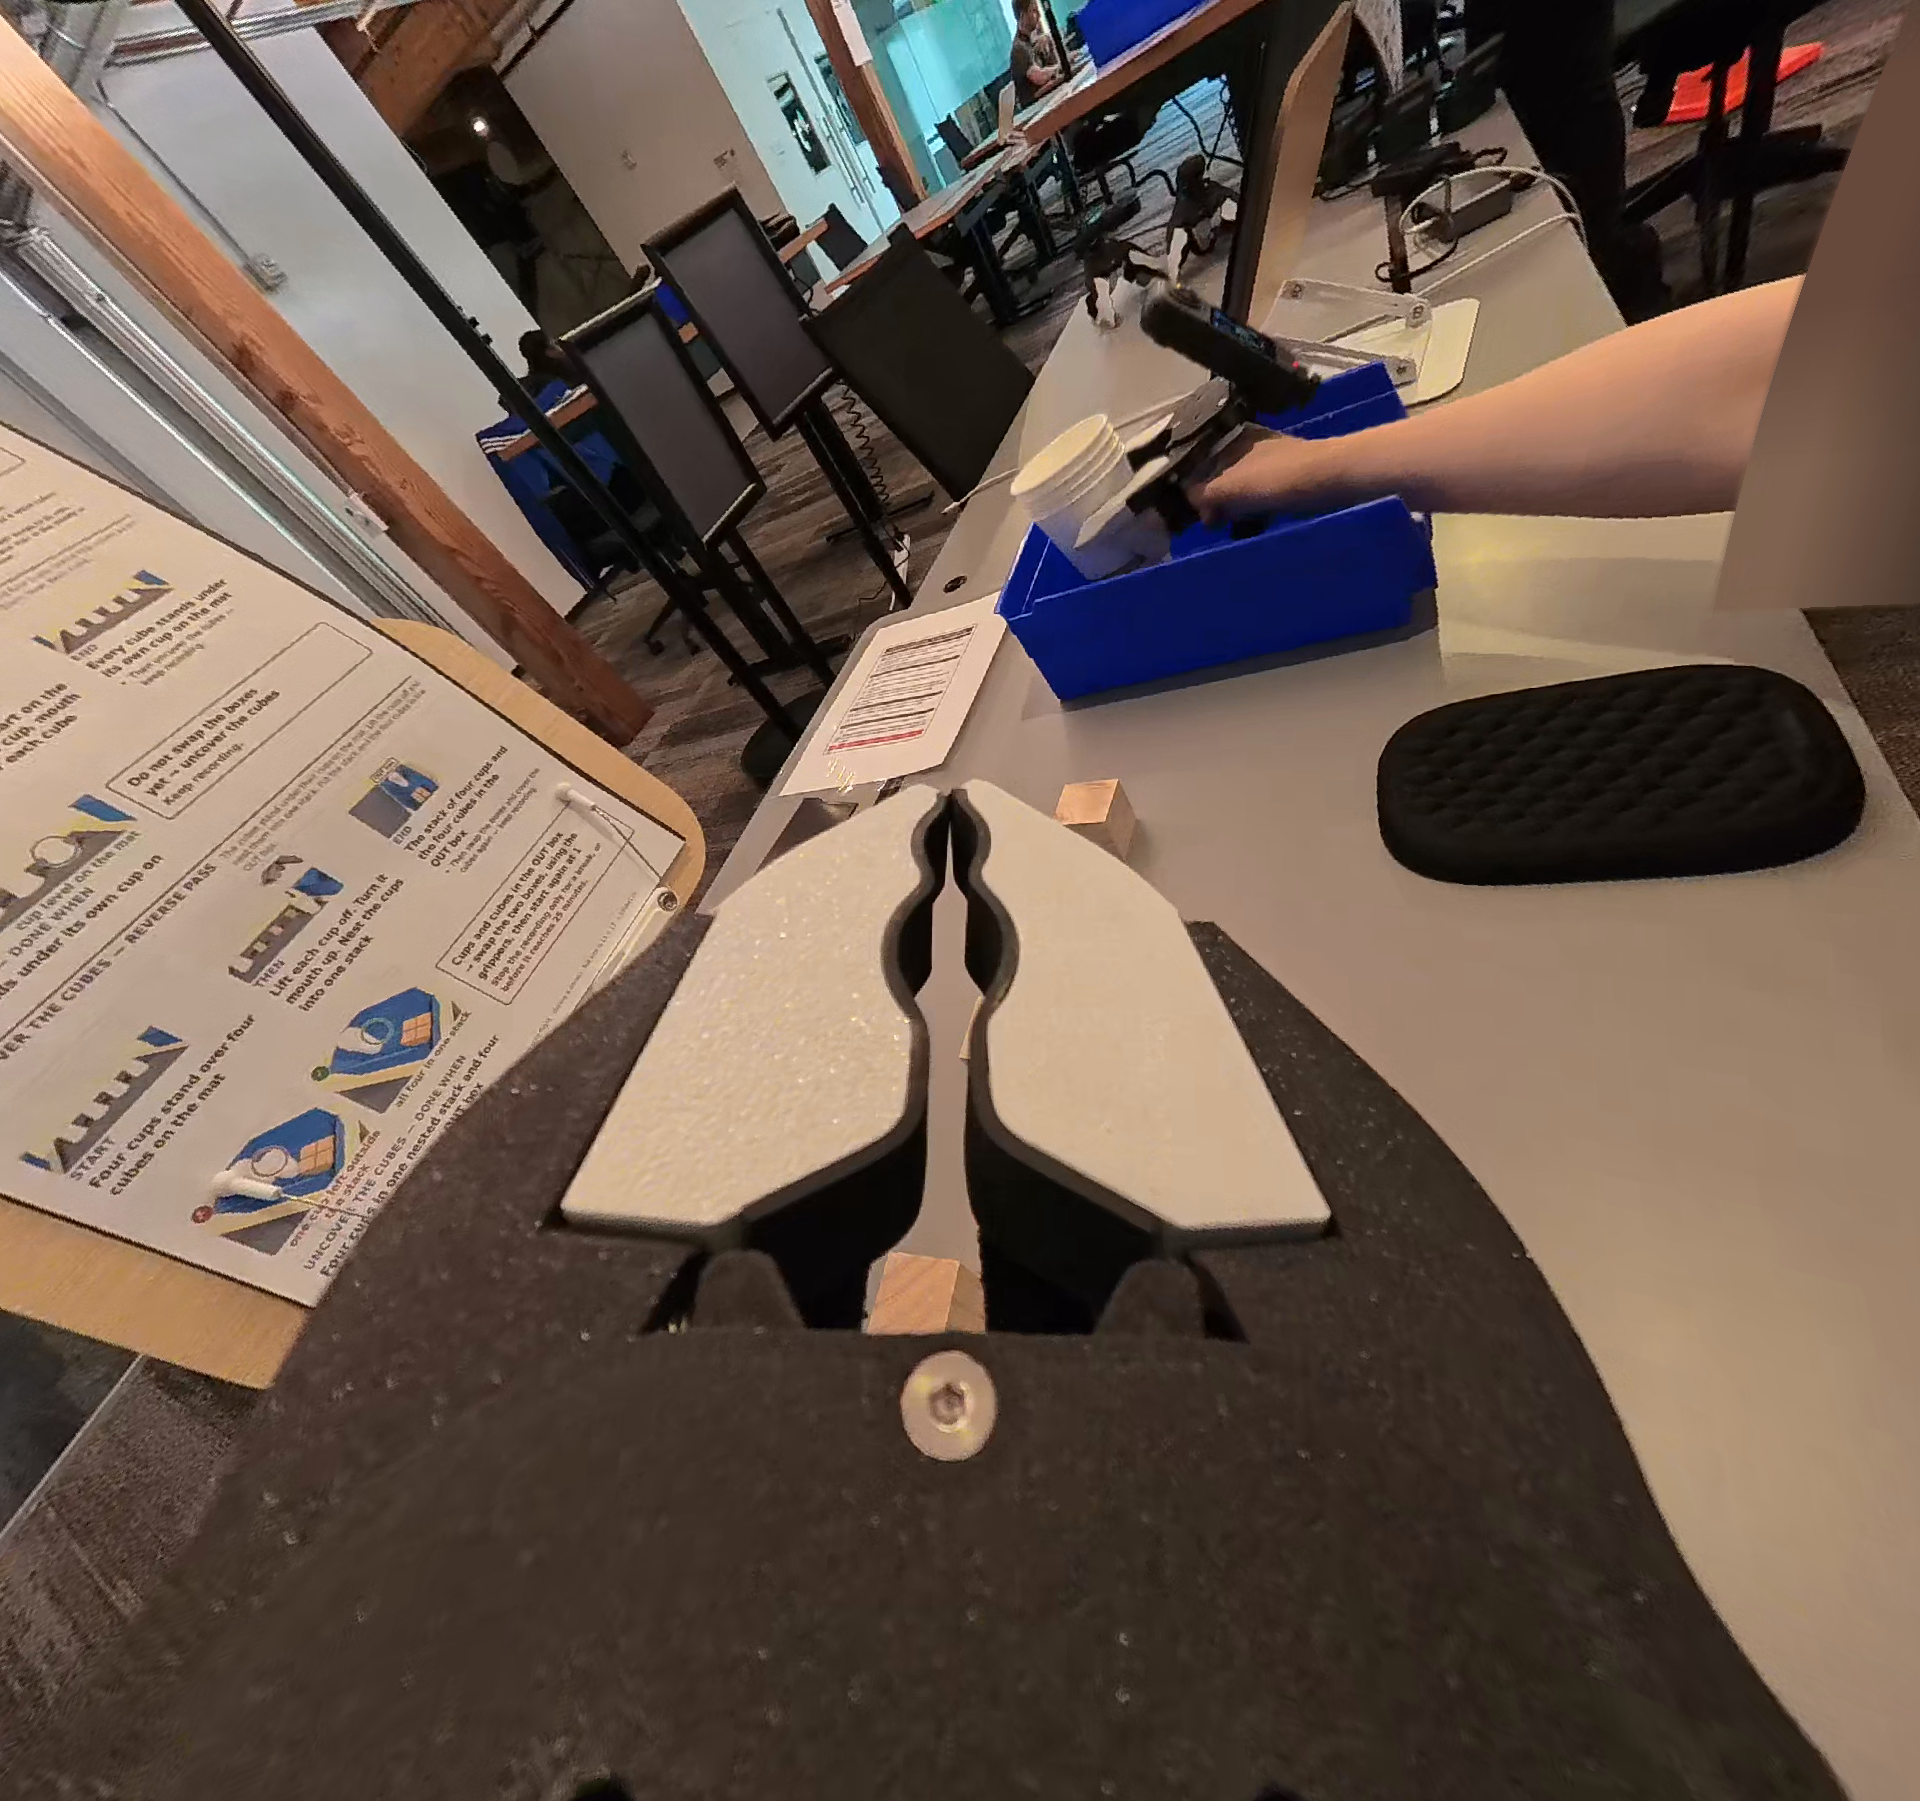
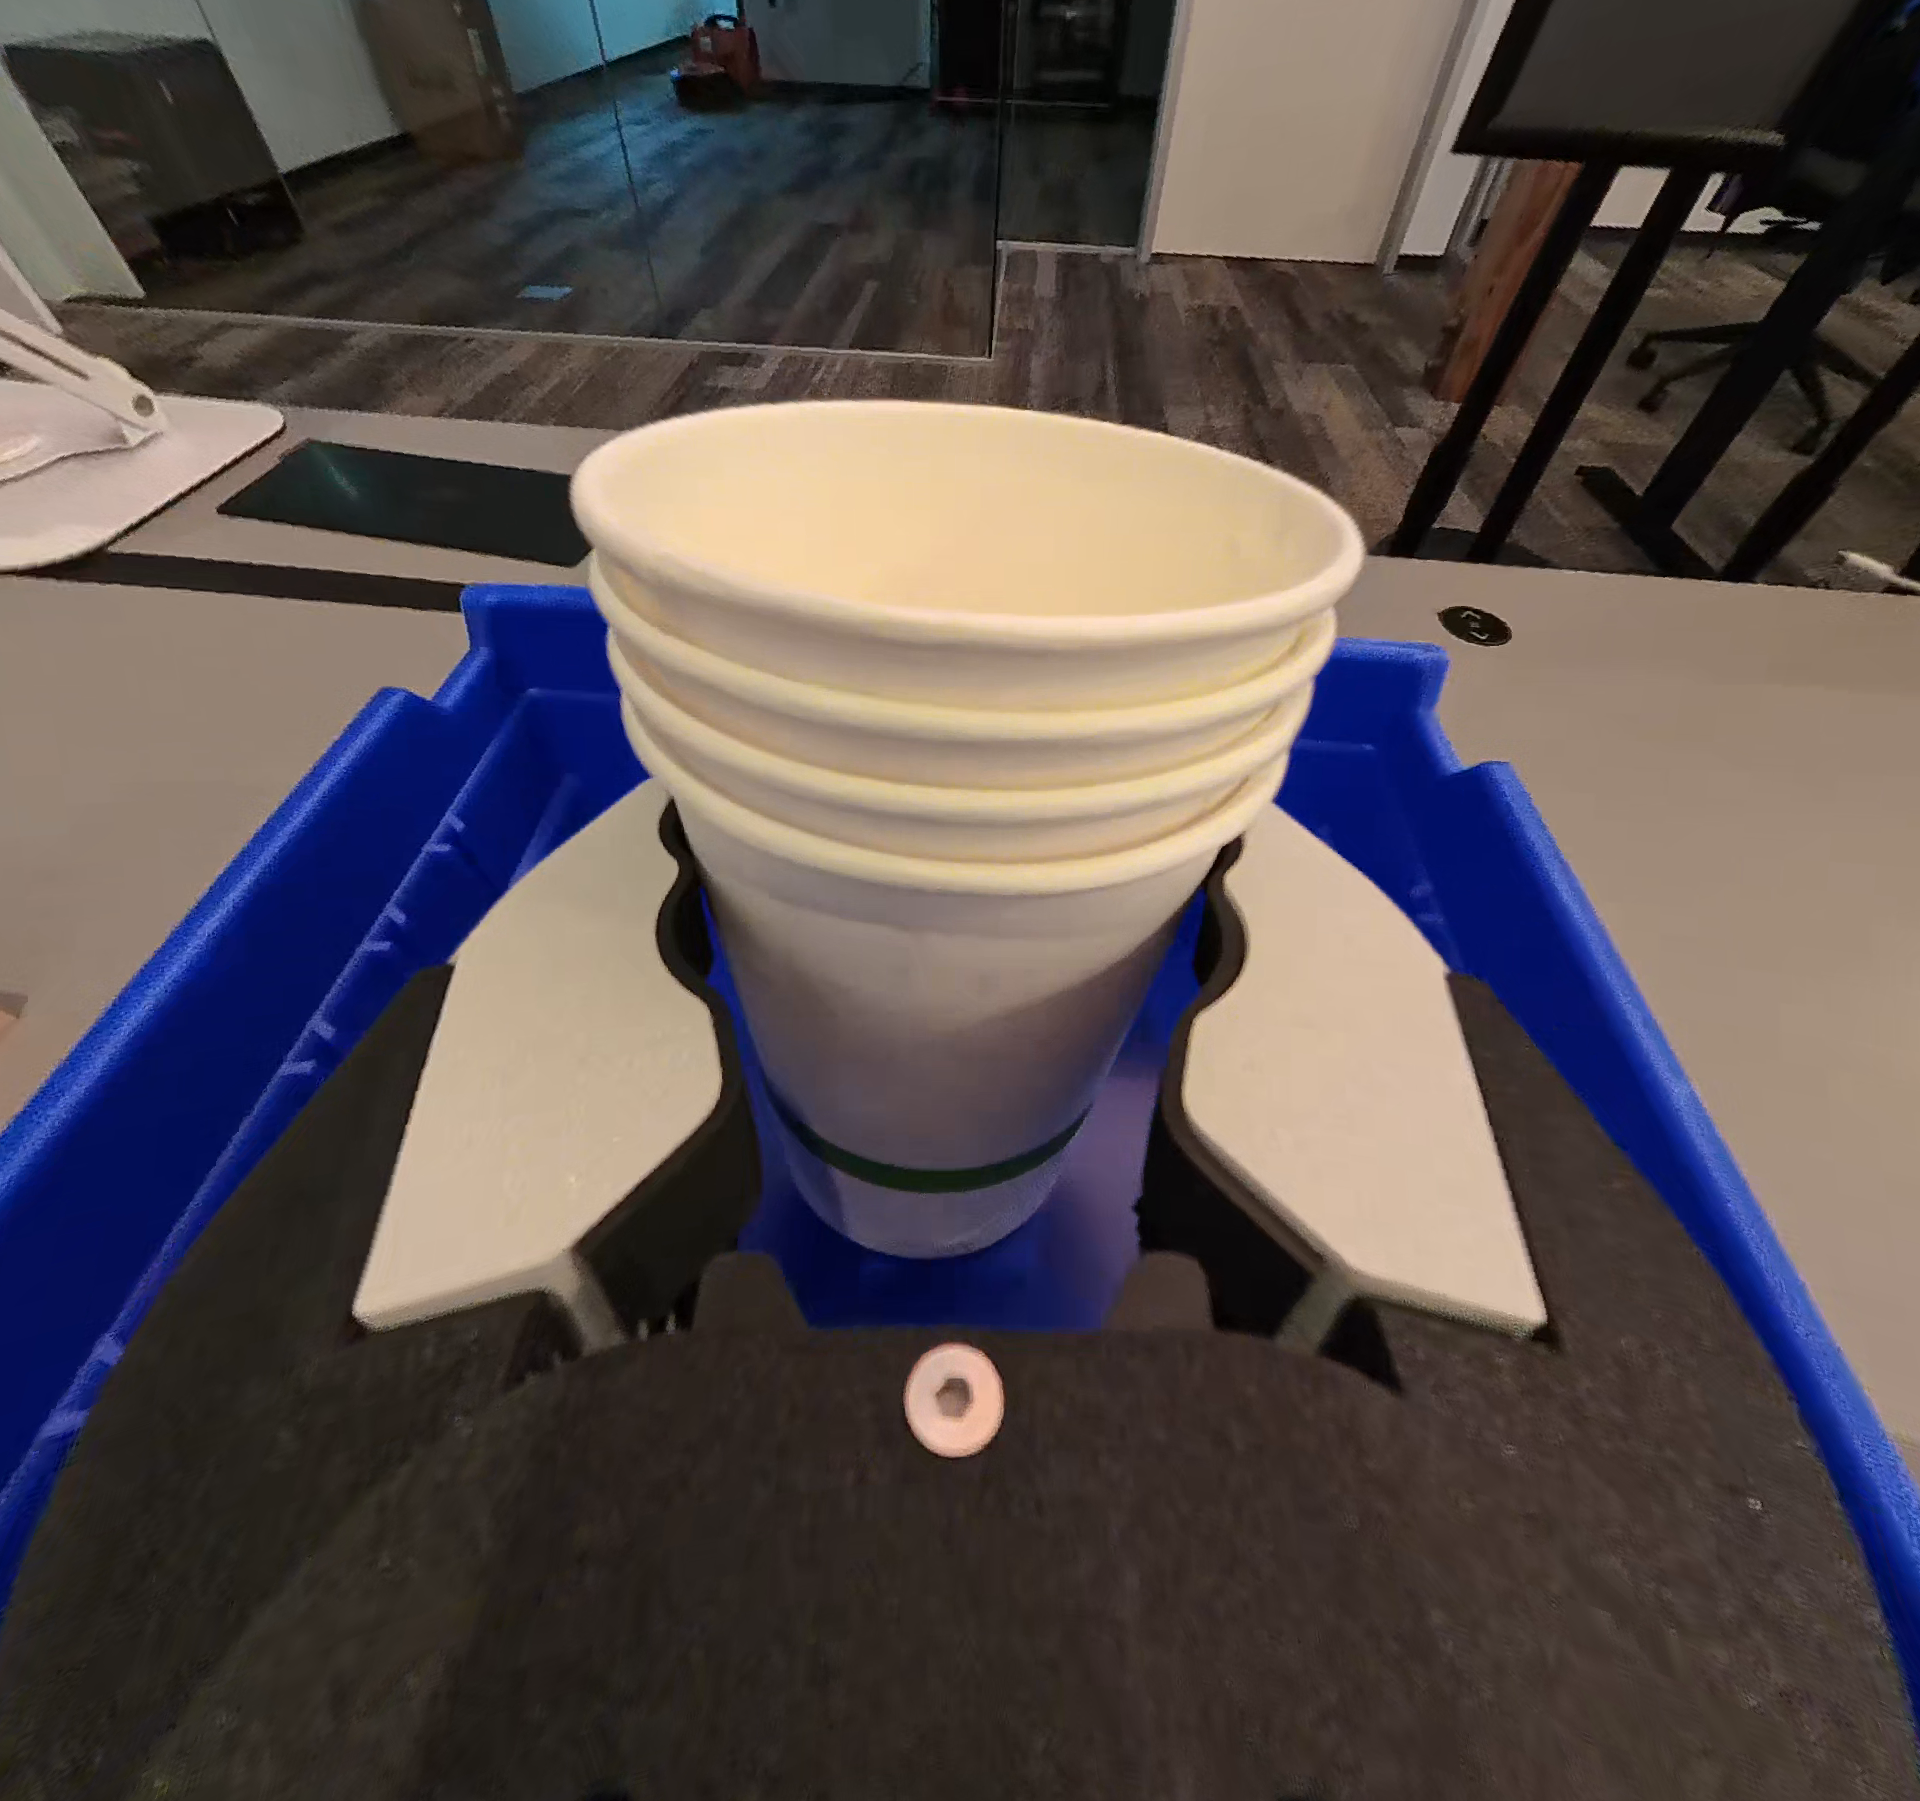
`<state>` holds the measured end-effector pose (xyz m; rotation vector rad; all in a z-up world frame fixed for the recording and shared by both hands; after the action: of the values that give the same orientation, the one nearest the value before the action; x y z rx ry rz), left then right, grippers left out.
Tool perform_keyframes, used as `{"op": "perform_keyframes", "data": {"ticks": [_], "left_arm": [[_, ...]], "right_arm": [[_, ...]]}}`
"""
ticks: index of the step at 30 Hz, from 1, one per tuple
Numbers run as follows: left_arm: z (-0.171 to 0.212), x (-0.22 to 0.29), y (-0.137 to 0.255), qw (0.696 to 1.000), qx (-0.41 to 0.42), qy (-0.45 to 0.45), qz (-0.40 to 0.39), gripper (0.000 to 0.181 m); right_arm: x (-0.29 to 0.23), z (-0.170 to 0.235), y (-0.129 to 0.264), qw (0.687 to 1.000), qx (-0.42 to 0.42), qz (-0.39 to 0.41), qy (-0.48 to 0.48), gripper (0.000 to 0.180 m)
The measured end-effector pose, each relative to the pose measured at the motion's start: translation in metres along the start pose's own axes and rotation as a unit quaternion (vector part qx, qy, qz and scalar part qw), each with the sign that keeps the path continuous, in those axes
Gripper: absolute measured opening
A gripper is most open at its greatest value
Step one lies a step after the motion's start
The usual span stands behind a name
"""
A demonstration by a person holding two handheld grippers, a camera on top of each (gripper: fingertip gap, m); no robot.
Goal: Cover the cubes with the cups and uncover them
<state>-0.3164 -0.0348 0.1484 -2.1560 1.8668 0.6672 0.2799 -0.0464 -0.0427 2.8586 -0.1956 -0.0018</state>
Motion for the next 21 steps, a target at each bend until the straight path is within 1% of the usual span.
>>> {"op": "perform_keyframes", "data": {"ticks": [5,7,10,14,21], "left_arm": [[0.001,-0.001,-0.001,1.0,0.0,0.006,0.003,0.0],[0.002,0.0,-0.002,1.0,-0.003,0.005,0.002,0.0],[0.003,0.002,-0.004,1.0,-0.009,0.0,0.004,0.0],[0.004,0.004,-0.007,1.0,-0.017,-0.007,0.006,0.0],[0.002,0.007,-0.006,1.0,-0.015,-0.01,0.015,0.0]], "right_arm": [[0.002,0.009,-0.007,0.999,-0.017,0.014,0.03,0.092],[0.003,0.011,-0.008,0.999,-0.012,0.025,0.044,0.092],[0.0,0.013,-0.012,1.0,-0.008,0.001,0.029,0.093],[-0.005,0.014,-0.017,0.999,-0.01,-0.011,0.032,0.092],[-0.007,0.015,-0.015,0.999,-0.015,-0.01,0.037,0.093]]}}
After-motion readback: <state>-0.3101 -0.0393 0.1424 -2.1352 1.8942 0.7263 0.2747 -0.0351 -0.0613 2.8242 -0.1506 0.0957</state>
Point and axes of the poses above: each gripper's, where its closed fingertips meet, y back along the fingers, z out of its underside, x = y × z across the jaws, the point moved 6 cm from there along y, back along the fingers, and after that the axes turned 2 degrees about -z, right-handed, at the moved point
